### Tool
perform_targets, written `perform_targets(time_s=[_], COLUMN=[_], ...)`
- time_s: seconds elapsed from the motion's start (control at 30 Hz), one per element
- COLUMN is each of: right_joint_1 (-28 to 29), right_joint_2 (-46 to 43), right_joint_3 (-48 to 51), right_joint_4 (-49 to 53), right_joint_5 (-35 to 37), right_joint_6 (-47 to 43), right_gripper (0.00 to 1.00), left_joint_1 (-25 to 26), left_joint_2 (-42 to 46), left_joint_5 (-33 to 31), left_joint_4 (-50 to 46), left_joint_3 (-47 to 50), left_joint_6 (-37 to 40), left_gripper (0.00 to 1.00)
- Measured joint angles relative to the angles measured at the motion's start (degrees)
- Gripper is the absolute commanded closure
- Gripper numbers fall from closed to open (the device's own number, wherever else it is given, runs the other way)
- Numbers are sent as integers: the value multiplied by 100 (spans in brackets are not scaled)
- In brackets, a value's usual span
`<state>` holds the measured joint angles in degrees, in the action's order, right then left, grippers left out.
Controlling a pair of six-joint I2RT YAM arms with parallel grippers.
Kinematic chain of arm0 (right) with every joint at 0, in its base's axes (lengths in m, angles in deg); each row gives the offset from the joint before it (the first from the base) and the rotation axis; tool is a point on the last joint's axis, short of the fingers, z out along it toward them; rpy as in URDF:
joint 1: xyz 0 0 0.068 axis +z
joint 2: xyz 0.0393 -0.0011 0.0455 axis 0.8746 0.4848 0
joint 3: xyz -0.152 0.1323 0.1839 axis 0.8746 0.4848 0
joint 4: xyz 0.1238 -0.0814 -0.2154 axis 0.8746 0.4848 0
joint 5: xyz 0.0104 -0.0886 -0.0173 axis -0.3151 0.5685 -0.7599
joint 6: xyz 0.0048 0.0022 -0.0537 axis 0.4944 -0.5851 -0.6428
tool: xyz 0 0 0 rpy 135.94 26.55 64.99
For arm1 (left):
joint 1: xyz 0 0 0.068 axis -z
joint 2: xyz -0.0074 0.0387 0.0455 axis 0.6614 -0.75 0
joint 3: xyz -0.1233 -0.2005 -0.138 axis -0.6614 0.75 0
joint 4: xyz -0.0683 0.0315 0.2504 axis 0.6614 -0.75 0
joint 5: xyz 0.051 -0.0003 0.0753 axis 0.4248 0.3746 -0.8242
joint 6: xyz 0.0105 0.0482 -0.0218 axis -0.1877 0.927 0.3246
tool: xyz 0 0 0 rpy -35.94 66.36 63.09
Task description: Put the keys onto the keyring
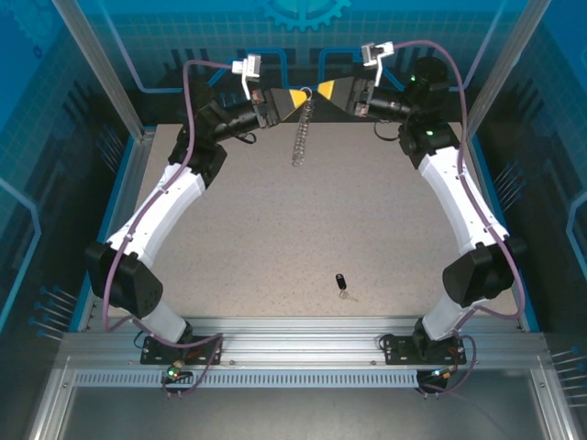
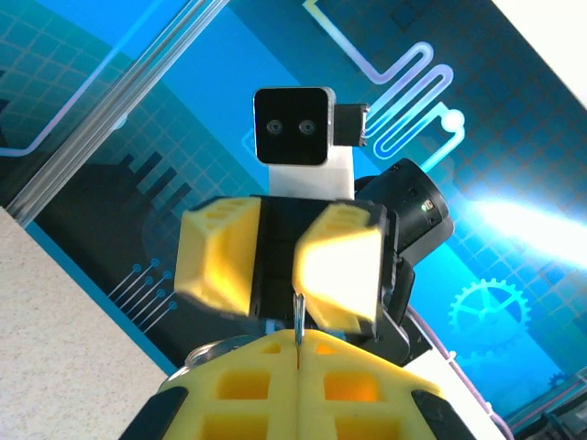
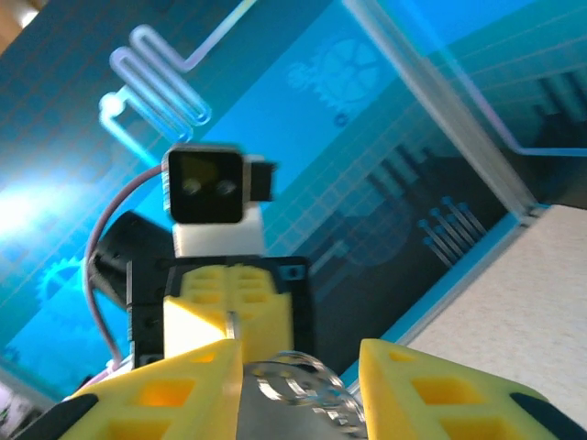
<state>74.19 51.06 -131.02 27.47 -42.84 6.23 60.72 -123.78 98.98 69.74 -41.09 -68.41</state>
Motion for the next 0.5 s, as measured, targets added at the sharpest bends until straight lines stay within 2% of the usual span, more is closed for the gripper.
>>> perform_targets(time_s=[0.1, 0.2, 0.5], right_joint_1=[-341, -437, -85], right_joint_2=[-107, -223, -275], right_joint_3=[74, 63, -911], right_joint_4=[258, 656, 2509], right_joint_5=[109, 155, 146], right_joint_6=[2, -173, -1427], right_gripper=[57, 56, 53], left_joint_1=[0, 0, 0], left_joint_2=[0, 0, 0], left_joint_5=[9, 59, 328], left_joint_4=[-295, -721, -2210], left_joint_3=[0, -57, -629], left_joint_6=[315, 710, 2116], left_gripper=[100, 100, 100])
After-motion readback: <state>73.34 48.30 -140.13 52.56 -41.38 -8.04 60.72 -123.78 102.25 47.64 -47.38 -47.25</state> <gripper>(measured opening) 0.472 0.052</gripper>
